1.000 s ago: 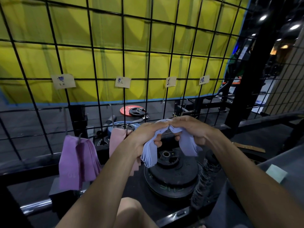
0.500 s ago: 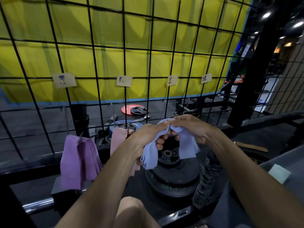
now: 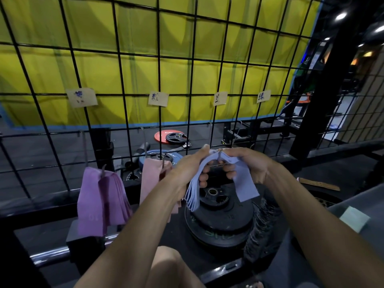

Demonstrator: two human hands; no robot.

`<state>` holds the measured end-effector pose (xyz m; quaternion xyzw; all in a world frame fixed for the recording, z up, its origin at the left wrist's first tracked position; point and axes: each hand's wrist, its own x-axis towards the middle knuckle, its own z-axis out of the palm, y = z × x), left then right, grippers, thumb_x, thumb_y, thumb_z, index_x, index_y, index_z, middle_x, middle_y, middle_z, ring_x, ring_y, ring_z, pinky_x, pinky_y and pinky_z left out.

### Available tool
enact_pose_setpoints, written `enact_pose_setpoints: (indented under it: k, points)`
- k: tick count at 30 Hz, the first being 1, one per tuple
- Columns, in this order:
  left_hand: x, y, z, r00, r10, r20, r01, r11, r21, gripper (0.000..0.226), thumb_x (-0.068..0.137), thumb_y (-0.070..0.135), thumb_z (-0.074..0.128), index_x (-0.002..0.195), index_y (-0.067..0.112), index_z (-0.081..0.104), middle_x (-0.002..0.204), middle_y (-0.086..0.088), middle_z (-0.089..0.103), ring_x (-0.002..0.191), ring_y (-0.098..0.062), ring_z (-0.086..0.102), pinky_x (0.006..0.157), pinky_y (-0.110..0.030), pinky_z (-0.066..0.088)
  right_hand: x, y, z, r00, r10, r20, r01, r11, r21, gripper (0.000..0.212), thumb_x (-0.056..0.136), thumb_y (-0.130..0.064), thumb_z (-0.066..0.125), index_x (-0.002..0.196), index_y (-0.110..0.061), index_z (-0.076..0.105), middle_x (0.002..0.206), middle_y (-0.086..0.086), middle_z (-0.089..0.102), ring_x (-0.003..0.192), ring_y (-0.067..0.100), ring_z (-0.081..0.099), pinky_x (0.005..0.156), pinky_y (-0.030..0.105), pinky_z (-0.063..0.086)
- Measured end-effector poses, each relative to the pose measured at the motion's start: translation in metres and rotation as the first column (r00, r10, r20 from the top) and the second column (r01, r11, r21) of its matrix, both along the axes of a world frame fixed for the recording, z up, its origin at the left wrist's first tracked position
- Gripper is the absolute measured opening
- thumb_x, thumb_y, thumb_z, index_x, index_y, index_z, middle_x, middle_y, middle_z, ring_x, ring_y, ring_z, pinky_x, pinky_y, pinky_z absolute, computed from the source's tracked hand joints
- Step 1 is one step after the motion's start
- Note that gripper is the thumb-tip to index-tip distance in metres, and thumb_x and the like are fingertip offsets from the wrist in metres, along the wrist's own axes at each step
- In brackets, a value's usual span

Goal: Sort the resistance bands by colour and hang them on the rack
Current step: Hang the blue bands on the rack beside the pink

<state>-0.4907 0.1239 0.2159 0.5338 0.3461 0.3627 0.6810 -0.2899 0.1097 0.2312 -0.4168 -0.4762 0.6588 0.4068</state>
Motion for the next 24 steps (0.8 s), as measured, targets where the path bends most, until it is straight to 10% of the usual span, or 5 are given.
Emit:
enact_pose_setpoints:
  k: [8, 14, 18, 24]
  points:
    - [-0.003, -0.01, 0.011, 0.992, 0.055, -0.117, -0.034, 0.983, 0.179, 0.034, 0.1, 0.038, 0.062, 0.072, 0.018, 0.061, 0.064, 0.002, 0.042, 0.048, -0.01, 0.042, 0.049, -0.025, 0.042, 0.0, -0.005, 0.015, 0.987, 0.01, 0.158, -0.017, 0.999, 0.041, 0.042, 0.069, -0.044, 0.089, 0.092, -0.013, 0.072, 0.077, 0.002, 0.045, 0.06, 0.014, 0.034, 0.061, 0.032, 0.029]
    - [0.006, -0.033, -0.006, 0.992, 0.087, -0.094, -0.056, 0.952, 0.299, 0.046, 0.105, 0.05, 0.04, 0.071, 0.026, 0.06, 0.049, 0.014, 0.052, 0.044, -0.003, 0.046, 0.055, -0.024, 0.04, -0.02, -0.028, -0.009, 0.966, -0.153, 0.209, 0.112, 0.974, 0.198, 0.057, 0.097, -0.066, 0.043, 0.082, -0.017, 0.069, 0.073, 0.004, 0.054, 0.065, 0.017, 0.048, 0.065, 0.03, 0.038]
    - [0.007, -0.04, -0.036, 0.996, 0.085, 0.017, -0.086, 0.956, 0.281, 0.039, 0.101, 0.057, 0.045, 0.115, 0.028, 0.067, 0.086, 0.009, 0.072, 0.083, -0.013, 0.068, 0.087, -0.036, 0.049, -0.033, -0.053, -0.024, 0.929, -0.281, 0.241, 0.165, 0.896, 0.411, 0.043, 0.094, -0.052, 0.052, 0.118, -0.02, 0.068, 0.107, -0.006, 0.076, 0.103, 0.01, 0.07, 0.095, 0.027, 0.051]
    - [0.001, -0.061, -0.066, 0.975, 0.039, 0.22, -0.076, 0.984, 0.162, 0.03, 0.105, 0.027, 0.052, 0.131, 0.016, 0.062, 0.124, -0.005, 0.071, 0.116, -0.023, 0.067, 0.098, -0.041, 0.053, -0.05, -0.07, -0.042, 0.936, -0.322, 0.145, 0.258, 0.904, 0.342, 0.024, 0.098, -0.021, 0.06, 0.118, -0.009, 0.066, 0.102, 0.02, 0.072, 0.093, 0.031, 0.069, 0.084, 0.041, 0.054]
